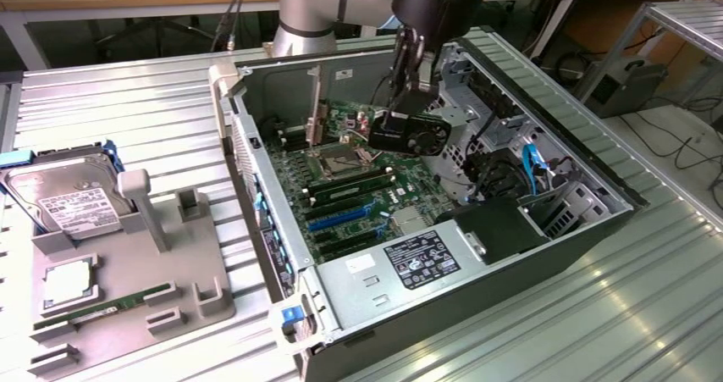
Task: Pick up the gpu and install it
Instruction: 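Insert the gpu into the slot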
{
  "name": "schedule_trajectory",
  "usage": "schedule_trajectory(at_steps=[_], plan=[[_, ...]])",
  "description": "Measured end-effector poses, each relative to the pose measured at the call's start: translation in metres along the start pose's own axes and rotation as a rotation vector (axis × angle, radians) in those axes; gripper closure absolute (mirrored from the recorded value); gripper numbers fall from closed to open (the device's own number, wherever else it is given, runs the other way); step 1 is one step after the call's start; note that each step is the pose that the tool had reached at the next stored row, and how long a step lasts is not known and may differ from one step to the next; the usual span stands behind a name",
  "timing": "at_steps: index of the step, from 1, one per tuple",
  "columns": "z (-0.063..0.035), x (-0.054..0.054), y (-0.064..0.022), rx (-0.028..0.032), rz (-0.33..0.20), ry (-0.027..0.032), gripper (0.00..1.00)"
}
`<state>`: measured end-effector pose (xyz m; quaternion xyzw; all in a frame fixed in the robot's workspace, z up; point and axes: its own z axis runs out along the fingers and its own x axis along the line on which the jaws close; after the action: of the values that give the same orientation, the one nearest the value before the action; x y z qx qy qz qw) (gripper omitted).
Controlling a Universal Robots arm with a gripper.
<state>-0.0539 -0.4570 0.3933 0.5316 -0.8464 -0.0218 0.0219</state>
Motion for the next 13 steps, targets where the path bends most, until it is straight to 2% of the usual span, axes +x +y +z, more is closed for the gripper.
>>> schedule_trajectory(at_steps=[13], plan=[[0.0081, -0.0001, -0.0005, 0.0035, -0.256, 0.0154, 0.74]])
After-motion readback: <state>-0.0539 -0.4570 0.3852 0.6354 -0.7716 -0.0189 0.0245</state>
